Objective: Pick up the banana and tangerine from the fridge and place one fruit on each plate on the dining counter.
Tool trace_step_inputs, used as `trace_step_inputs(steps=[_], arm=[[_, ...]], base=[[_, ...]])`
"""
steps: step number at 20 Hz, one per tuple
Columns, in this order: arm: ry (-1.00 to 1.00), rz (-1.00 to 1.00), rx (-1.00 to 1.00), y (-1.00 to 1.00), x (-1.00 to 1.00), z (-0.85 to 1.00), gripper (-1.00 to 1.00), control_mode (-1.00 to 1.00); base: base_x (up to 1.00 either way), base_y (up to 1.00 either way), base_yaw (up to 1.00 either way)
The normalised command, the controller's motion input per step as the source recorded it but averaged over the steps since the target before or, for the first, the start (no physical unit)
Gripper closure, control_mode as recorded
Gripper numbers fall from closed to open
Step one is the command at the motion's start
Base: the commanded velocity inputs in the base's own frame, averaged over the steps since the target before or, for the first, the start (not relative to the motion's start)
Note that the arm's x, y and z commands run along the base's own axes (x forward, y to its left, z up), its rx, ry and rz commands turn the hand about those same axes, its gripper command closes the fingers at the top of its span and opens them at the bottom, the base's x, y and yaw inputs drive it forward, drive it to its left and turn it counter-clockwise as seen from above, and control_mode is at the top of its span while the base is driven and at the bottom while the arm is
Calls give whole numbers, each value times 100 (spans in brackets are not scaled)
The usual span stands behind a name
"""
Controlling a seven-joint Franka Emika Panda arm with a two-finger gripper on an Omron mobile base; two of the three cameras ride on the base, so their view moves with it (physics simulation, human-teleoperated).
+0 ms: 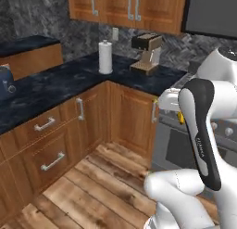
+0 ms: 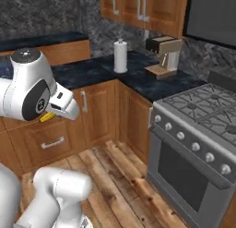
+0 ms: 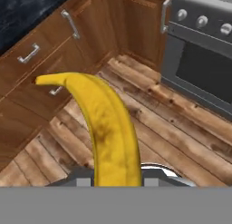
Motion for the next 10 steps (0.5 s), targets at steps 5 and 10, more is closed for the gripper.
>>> trace_step_inputs(steps=[5,10], arm=[[0,0,0,0,0,0,100,100],[0,0,0,0,0,0,100,100]], base=[[4,18,98],[10,14,97]])
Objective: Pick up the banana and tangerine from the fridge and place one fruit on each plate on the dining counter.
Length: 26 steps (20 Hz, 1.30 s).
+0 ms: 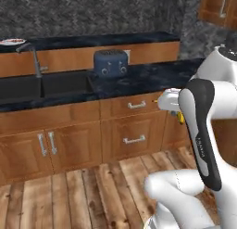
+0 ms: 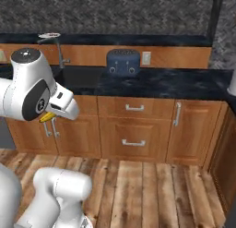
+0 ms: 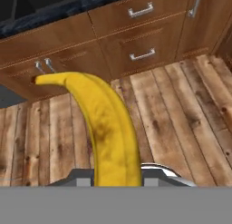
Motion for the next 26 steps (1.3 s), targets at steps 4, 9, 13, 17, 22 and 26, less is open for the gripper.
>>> trace_step_inputs(steps=[4,9,13,17,22,26], arm=[[0,0,0,0,0,0,100,100],[0,0,0,0,0,0,100,100],[0,0,0,0,0,0,100,100],[0,0,0,0,0,0,100,100],[0,0,0,0,0,0,100,100],[0,0,0,0,0,0,100,100]], base=[[84,0,83],[95,0,39],[93,2,25],[12,14,88],[9,0,99],[88,0,77]])
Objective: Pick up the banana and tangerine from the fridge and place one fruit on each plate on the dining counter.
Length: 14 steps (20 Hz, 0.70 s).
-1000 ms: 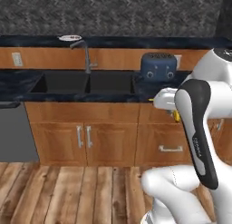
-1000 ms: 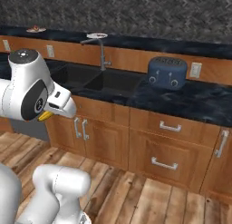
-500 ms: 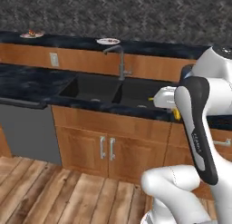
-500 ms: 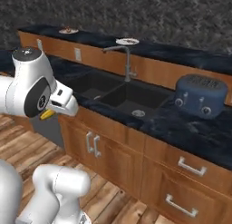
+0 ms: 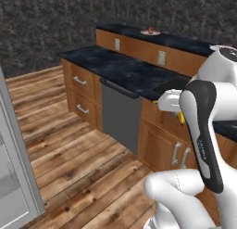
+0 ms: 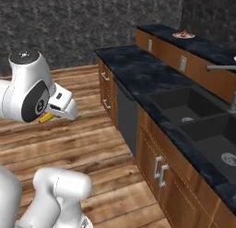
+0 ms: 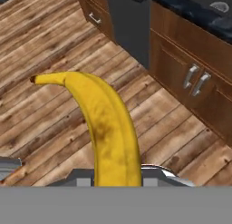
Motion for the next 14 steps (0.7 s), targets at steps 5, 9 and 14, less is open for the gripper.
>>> trace_step_inputs(steps=[5,9,14], arm=[[0,0,0,0,0,0,100,100],[0,0,0,0,0,0,100,100],[0,0,0,0,0,0,100,100]], base=[[100,-19,40],[100,-37,27],[100,-26,23]])
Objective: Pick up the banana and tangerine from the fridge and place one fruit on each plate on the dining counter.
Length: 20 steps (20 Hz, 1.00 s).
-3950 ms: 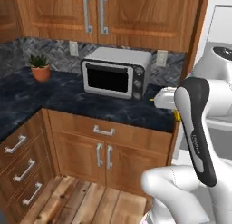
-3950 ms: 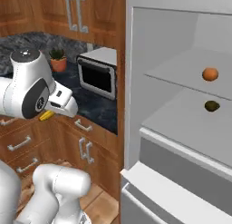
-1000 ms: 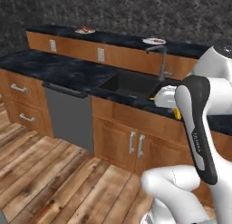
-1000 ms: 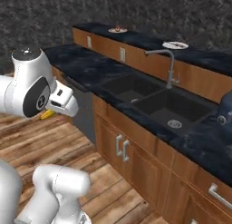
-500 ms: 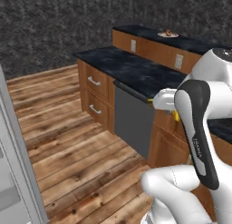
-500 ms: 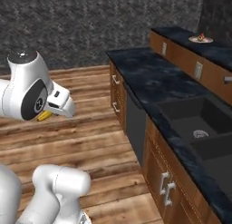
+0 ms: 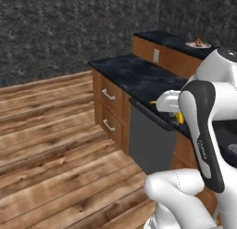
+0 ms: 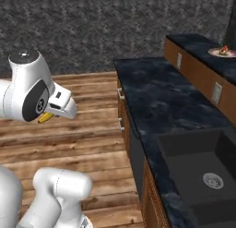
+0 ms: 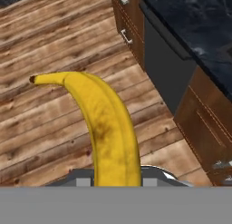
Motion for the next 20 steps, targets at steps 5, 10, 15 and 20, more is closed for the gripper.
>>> trace_step_inputs(steps=[5,10,15,20], arm=[[0,0,0,0,0,0,100,100],[0,0,0,0,0,0,100,100],[0,0,0,0,0,0,100,100],[0,0,0,0,0,0,100,100]], base=[[100,9,32],[100,37,29],[100,25,8],[100,37,0]])
